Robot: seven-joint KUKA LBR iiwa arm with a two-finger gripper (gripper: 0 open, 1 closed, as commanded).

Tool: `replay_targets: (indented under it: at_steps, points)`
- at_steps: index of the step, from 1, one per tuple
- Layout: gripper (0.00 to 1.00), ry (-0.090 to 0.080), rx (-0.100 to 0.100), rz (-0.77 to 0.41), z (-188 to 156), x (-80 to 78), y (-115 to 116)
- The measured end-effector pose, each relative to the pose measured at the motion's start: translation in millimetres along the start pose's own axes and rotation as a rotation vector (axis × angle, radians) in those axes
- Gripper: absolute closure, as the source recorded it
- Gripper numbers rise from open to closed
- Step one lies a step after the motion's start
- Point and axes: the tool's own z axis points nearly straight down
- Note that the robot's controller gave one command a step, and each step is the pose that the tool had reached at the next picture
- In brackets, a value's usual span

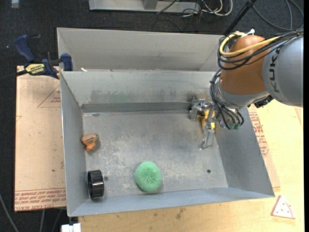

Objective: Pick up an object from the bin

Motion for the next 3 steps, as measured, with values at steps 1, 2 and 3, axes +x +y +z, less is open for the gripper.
replay_targets:
  at_steps: [1,2,3]
  points:
    - [0.0,-0.007,0.001,-0.001,-5,-1.8,0]
    - [0.0,-0.019,0.002,-0.179,40,-30.2,-52]
    - [0.0,-0.005,0.001,-0.164,16,-23.8,-9]
